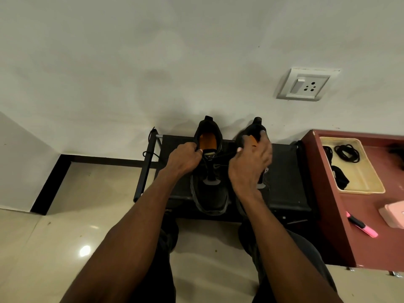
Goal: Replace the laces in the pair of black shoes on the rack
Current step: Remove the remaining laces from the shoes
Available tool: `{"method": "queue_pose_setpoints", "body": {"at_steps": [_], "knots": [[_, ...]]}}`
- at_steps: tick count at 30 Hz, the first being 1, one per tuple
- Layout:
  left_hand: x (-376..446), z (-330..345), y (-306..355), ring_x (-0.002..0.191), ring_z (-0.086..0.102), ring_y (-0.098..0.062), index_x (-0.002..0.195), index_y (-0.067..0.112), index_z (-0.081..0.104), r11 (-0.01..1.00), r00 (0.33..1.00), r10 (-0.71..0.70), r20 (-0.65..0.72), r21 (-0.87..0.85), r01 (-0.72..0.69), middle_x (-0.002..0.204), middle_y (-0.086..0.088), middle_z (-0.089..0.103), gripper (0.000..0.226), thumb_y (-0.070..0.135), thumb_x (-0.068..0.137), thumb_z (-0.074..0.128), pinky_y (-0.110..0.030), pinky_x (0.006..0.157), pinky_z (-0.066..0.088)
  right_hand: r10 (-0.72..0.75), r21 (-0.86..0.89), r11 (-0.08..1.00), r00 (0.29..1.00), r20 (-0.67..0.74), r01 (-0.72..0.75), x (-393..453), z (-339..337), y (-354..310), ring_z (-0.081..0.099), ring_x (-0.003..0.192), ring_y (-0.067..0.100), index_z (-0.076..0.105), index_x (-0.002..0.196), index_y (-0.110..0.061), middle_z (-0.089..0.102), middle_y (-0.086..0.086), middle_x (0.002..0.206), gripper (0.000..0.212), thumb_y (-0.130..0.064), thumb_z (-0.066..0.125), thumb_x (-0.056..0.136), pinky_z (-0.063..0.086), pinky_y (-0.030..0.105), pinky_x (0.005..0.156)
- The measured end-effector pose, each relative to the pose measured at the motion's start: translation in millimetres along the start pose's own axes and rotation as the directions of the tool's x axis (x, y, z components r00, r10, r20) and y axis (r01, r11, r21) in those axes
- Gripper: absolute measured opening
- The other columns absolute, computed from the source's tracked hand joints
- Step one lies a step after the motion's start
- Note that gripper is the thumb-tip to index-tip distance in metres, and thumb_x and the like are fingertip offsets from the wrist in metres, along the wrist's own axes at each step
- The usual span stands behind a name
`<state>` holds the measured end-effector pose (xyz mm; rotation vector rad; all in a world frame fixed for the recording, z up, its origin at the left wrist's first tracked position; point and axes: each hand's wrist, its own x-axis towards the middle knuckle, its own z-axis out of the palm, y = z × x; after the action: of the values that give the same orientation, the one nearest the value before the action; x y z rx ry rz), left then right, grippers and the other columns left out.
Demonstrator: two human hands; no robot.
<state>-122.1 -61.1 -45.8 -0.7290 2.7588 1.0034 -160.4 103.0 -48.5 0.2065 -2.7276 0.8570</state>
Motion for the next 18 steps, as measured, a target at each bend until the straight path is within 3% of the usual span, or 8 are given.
{"method": "queue_pose_setpoints", "body": {"at_steps": [2,4,6,9,12,14,16,18], "knots": [[0.0,0.4,0.3,0.066,0.055,-0.022,0.074,0.016,0.05,1.0,1.0,0.0,-0.006,0.009,0.0,0.073,-0.005,0.057,0.032,0.033,0.101,0.05,-0.031,0.056,0.035,-0.249,-0.073,0.961,0.949,0.194,0.267,-12.8,11.4,-5.7,0.015,0.149,0.042,0.059,0.128,-0.016,0.018,0.02,0.162,0.048,-0.003,0.06,0.081,0.02,0.059,0.114],[0.4,0.6,0.4,0.066,0.055,-0.023,0.074,0.015,0.051,1.0,1.0,-0.002,-0.003,0.003,0.002,0.075,-0.006,0.058,0.031,0.033,0.1,0.05,-0.032,0.057,0.036,-0.369,-0.093,0.904,0.87,0.327,0.418,-23.3,22.0,-7.0,0.016,0.148,0.042,0.067,0.116,-0.014,0.02,0.019,0.163,0.04,-0.006,0.064,0.077,0.023,0.059,0.112],[1.0,0.2,-0.6,0.07,0.058,-0.025,0.079,0.013,0.054,1.0,1.0,-0.005,0.002,-0.005,0.005,0.078,-0.007,0.061,0.03,0.034,0.1,0.05,-0.034,0.06,0.041,-0.404,-0.095,0.882,0.845,0.349,0.461,-26.9,28.0,-5.9,0.02,0.145,0.039,0.072,0.101,-0.013,0.029,0.018,0.16,0.024,-0.009,0.065,0.078,0.023,0.056,0.11],[1.8,0.3,-1.1,0.069,0.057,-0.024,0.081,0.013,0.055,1.0,1.0,-0.005,0.007,-0.012,0.005,0.079,-0.008,0.061,0.029,0.034,0.1,0.05,-0.033,0.06,0.04,-0.419,-0.069,0.893,0.877,0.236,0.445,-15.3,23.1,-2.6,0.025,0.141,0.033,0.073,0.091,-0.014,0.04,0.013,0.153,0.014,-0.011,0.061,0.084,0.02,0.051,0.11],[1.3,0.1,-0.4,0.068,0.056,-0.023,0.081,0.012,0.055,1.0,1.0,-0.001,0.01,-0.008,0.001,0.077,-0.008,0.06,0.031,0.034,0.101,0.05,-0.032,0.06,0.039,-0.143,0.033,0.989,0.99,-0.015,0.143,8.1,7.7,3.3,0.044,0.132,0.036,0.071,0.087,-0.004,0.053,0.017,0.139,0.014,0.0,0.059,0.084,0.034,0.055,0.11],[0.8,0.5,-0.3,0.067,0.054,-0.021,0.08,0.013,0.053,1.0,1.0,0.003,0.014,-0.013,-0.003,0.075,-0.006,0.058,0.031,0.033,0.102,0.049,-0.031,0.059,0.037,0.144,0.217,0.971,0.969,-0.199,-0.1,21.7,-4.3,10.0,0.053,0.119,0.037,0.07,0.095,0.004,0.059,0.019,0.127,0.015,0.004,0.057,0.087,0.045,0.055,0.101],[0.4,1.0,0.0,0.065,0.053,-0.019,0.08,0.014,0.052,1.0,1.0,0.005,0.013,-0.007,-0.005,0.074,-0.005,0.057,0.03,0.034,0.102,0.049,-0.03,0.057,0.036,0.36,0.374,0.89,0.905,-0.228,-0.26,27.8,-11.4,15.0,0.052,0.117,0.037,0.068,0.102,0.007,0.057,0.019,0.126,0.018,0.004,0.055,0.09,0.045,0.054,0.1],[-0.5,0.7,0.2,0.064,0.052,-0.018,0.078,0.016,0.051,1.0,1.0,0.004,0.004,0.001,-0.004,0.073,-0.003,0.056,0.03,0.033,0.102,0.049,-0.03,0.056,0.034,0.364,0.33,0.902,0.901,-0.234,-0.279,25.5,-13.3,12.6,0.045,0.127,0.038,0.066,0.112,0.003,0.051,0.019,0.138,0.024,0.002,0.054,0.091,0.038,0.054,0.107]]}}
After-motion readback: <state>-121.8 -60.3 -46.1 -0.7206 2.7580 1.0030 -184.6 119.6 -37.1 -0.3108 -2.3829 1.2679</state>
